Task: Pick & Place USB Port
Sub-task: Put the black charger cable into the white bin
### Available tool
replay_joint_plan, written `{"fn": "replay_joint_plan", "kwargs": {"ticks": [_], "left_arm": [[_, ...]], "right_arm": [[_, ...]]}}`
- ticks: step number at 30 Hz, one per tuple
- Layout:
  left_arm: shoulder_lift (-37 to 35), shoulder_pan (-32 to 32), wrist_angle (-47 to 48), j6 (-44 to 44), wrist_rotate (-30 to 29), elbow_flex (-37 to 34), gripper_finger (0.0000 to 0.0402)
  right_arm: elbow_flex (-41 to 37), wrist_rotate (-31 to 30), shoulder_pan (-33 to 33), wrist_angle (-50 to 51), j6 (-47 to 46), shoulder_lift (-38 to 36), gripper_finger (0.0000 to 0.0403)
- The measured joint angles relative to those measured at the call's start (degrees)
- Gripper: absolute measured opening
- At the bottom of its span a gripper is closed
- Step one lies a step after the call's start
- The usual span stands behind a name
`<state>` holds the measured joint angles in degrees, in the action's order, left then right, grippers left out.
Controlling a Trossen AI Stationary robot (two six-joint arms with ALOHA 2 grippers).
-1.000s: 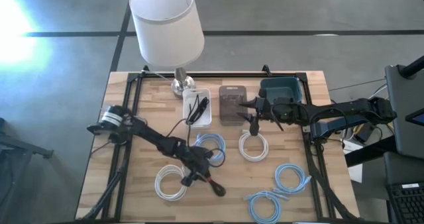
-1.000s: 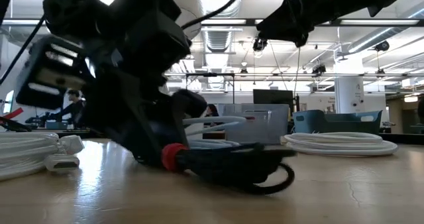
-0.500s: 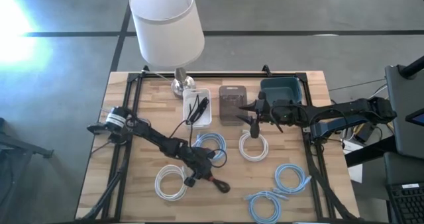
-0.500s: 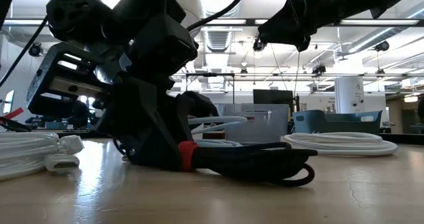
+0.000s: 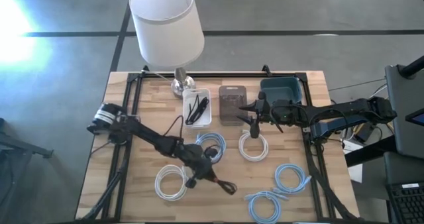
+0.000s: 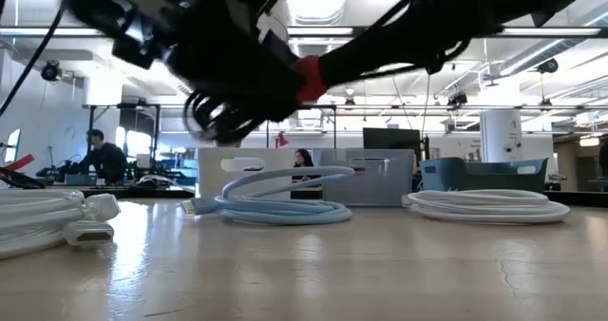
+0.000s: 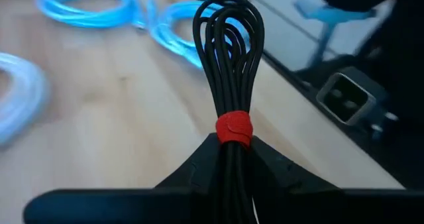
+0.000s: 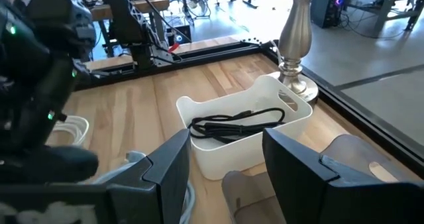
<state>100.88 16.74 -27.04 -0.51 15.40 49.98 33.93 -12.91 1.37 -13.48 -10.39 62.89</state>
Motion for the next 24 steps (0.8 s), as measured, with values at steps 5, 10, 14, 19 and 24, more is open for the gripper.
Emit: {"fn": "replay_joint_plan", "kwargs": {"ticks": [5, 10, 14, 19, 24], "left_arm": [[-8.61, -0.68, 5.82, -0.08, -19.09, 0.04, 0.0061], [-17.69, -2.26, 21.0, 1.96, -41.43, -0.2, 0.0068], [-22.7, -5.83, 30.58, 15.24, -54.05, -0.64, 0.0068], [-24.19, -12.21, 34.62, 26.62, -57.79, -1.01, 0.0069], [-20.75, -17.7, 34.98, 33.88, -52.44, -2.52, 0.0068]], "right_arm": [[0.02, -0.11, 0.0, -0.03, 0.03, 0.0, 0.0182], [0.04, -0.13, 0.0, -0.13, 0.02, 0.0, 0.0182], [0.06, -0.15, 0.02, -0.4, 0.04, 0.0, 0.0182], [0.11, -0.17, 0.02, -0.48, 0.04, 0.0, 0.0182], [0.11, -0.33, 0.02, -0.76, 0.07, 0.0, 0.0182]]}}
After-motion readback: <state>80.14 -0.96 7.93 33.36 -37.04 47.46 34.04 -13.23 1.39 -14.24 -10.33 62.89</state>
